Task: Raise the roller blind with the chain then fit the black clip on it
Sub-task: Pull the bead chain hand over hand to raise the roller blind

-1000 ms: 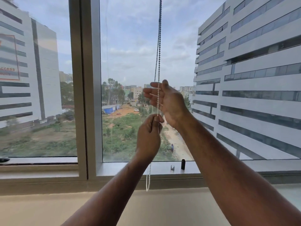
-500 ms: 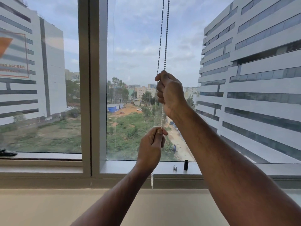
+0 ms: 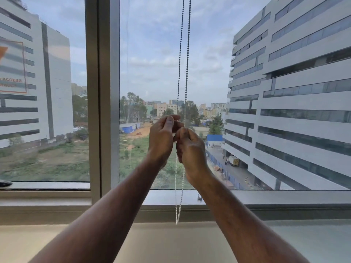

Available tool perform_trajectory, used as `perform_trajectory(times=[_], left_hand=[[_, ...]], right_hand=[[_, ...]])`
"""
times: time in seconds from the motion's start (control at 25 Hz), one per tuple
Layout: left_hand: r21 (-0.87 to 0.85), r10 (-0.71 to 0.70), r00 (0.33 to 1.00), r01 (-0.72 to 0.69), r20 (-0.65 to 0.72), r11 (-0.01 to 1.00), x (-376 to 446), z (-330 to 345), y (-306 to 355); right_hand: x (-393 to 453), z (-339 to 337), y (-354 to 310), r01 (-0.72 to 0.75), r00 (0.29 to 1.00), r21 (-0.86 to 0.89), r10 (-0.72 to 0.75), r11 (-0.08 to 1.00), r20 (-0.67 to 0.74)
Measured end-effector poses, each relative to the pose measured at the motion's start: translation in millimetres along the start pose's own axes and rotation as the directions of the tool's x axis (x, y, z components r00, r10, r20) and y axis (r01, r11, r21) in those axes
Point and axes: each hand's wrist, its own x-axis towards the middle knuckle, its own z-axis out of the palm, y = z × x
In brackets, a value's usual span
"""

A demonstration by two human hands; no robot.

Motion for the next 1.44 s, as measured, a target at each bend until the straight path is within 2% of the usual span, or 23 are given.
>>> perform_trajectory(times=[0.28, 0.6, 0.8, 0.92, 1.04, 1.2, 1.32, 1.44], left_hand=[[-0.061, 0.023, 0.998, -0.02, 0.052, 0.998, 35, 32, 53], [0.015, 0.171, 0.984, -0.17, -0.048, 0.985, 33, 44, 47], [0.047, 0.206, 0.978, -0.204, -0.035, 0.978, 16, 38, 31], [0.071, 0.2, 0.979, -0.198, -0.022, 0.978, 3, 31, 13], [0.07, 0.169, 0.985, -0.168, -0.02, 0.983, -13, 27, -7], [0.055, 0.124, 0.992, -0.124, 0.001, 0.991, -34, 22, -36], [0.099, 0.105, 0.994, -0.106, 0.021, 0.989, -50, 20, -55], [0.047, 0.078, 0.995, -0.081, 0.066, 0.996, -62, 19, -65]], right_hand=[[-48, -11, 42, -0.094, 0.994, -0.003, 0.094, 0.996, 0.054], [-59, -18, 53, -0.081, 0.994, 0.017, 0.079, 0.997, 0.081], [-56, -26, 54, -0.1, 0.995, -0.095, 0.097, 0.99, -0.028], [-31, -26, 37, -0.1, 0.989, -0.022, 0.097, 0.995, -0.111], [4, -19, 1, 0.004, 0.988, 0.01, -0.002, 1.0, -0.156], [43, -1, -51, 0.11, 0.987, 0.031, -0.106, 0.993, -0.121], [64, 12, -83, 0.077, 0.994, 0.072, -0.072, 0.994, -0.081], [71, 18, -93, 0.037, 0.993, 0.1, -0.026, 0.994, -0.114]])
